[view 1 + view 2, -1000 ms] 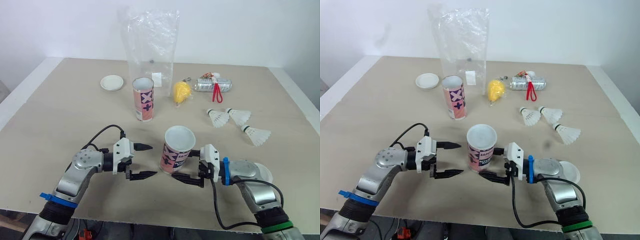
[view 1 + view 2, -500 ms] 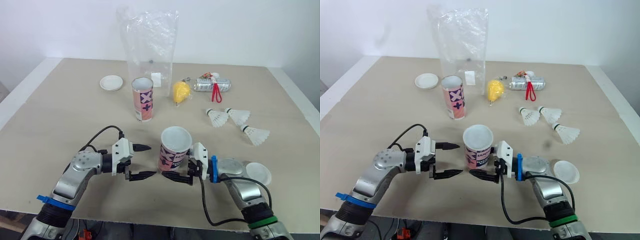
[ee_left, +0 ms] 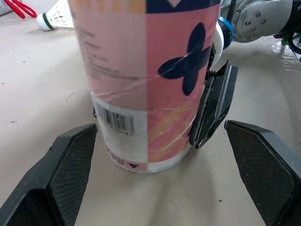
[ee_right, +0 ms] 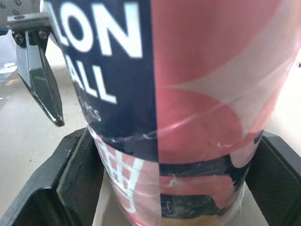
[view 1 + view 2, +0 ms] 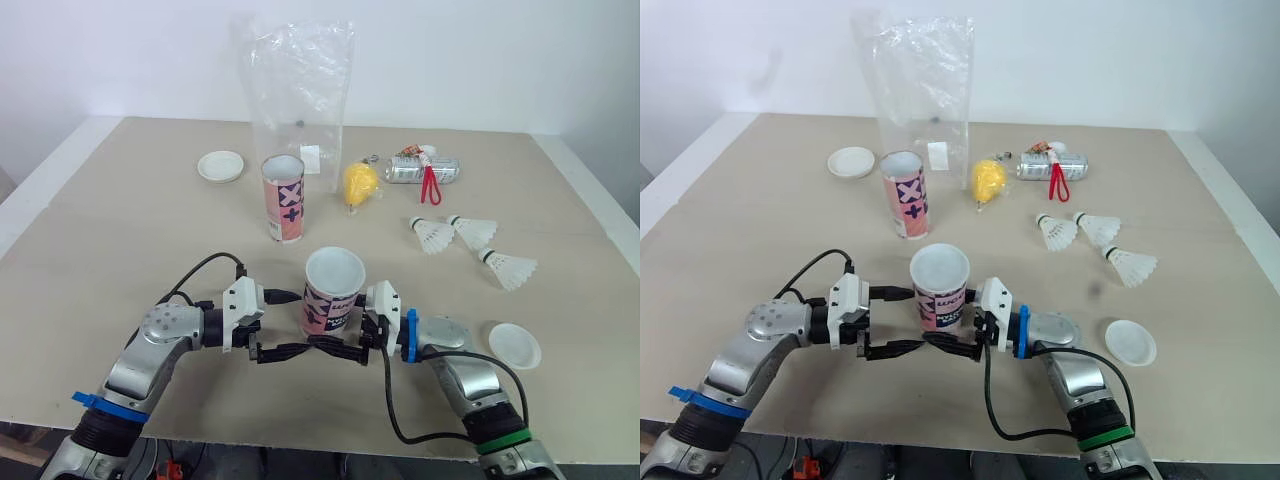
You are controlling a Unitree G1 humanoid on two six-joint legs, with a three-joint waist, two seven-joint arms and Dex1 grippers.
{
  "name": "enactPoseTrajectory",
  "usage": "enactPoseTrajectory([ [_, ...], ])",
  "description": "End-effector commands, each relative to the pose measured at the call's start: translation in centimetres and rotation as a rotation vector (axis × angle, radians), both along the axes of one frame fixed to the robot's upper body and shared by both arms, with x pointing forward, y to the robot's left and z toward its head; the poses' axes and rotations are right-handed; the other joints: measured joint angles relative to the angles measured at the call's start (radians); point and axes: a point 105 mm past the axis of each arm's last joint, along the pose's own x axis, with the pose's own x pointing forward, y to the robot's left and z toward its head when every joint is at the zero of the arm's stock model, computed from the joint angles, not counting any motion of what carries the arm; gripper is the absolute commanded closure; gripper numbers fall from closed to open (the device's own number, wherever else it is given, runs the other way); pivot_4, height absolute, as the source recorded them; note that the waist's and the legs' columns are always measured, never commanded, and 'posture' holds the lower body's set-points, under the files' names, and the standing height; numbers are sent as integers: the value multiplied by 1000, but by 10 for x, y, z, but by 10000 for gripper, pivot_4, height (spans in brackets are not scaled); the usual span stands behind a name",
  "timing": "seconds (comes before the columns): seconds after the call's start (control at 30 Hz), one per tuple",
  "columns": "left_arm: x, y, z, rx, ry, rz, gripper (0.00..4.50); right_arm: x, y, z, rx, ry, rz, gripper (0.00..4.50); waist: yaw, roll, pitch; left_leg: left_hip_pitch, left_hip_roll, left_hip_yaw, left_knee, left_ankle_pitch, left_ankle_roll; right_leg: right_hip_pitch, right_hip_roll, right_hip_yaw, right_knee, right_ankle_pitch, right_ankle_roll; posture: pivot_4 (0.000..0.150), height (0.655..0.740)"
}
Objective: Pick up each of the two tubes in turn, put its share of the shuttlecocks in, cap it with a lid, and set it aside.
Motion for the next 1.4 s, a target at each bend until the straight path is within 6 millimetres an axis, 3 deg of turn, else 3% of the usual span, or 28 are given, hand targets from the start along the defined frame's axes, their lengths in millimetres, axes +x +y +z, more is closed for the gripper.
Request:
enactPoseTrajectory([
  [0.03, 1, 2, 9, -14, -38, 0, 0, -2, 5, -3, 17, -15, 22, 399, 0, 0, 0, 0, 0, 0, 0, 0, 0, 0, 0, 0, 0, 0, 0, 1500, 7400],
  [0.23, 3, 1, 8, -13, -40, -3, 0, -1, 10, -5, -14, -13, 55, 399, 0, 0, 0, 0, 1, 0, 0, 0, 0, 0, 0, 0, 0, 0, 0, 1500, 7400],
  [0.37, 3, 0, 8, -13, -40, -4, 0, 6, 12, 3, 64, 61, 16, 399, -1, 0, 0, 2, 2, 1, 0, 0, 0, 0, 1, 0, 1, 1, -2, 1500, 7400],
  [0.5, 3, -1, 7, -14, -40, -5, 0, 0, 15, 4, -25, -95, 74, 399, -1, 0, 0, 2, 2, 1, 0, 0, 0, 0, 2, 0, 1, 1, -2, 1500, 7400],
  [0.73, 2, -2, 6, -12, -40, -7, 0, -4, 18, 13, 40, -29, 90, 399, 0, 0, 0, 1, 2, 1, 0, 0, 0, 0, 2, 0, 1, 1, -2, 1500, 7400],
  [1.1, 2, -2, 6, -13, -38, 0, 0, -6, 21, 4, -12, -33, 115, 399, 0, 0, 0, 1, 2, 1, 0, 0, 0, 0, 2, 0, 1, 1, -2, 1500, 7400],
  [1.17, 2, -1, 6, -11, -37, 3, 0, -6, 21, 4, -13, -34, 115, 5639, 0, 0, 0, 1, 2, 1, 0, 0, 0, 0, 2, 0, 1, 1, -2, 1500, 7400],
  [1.4, 4, 0, 7, -9, -43, 7, 0, -6, 22, 3, -20, -45, 121, 5639, 0, 0, 0, 1, 2, 1, 0, 0, 0, 0, 2, 0, 1, 1, -2, 1500, 7400],
])
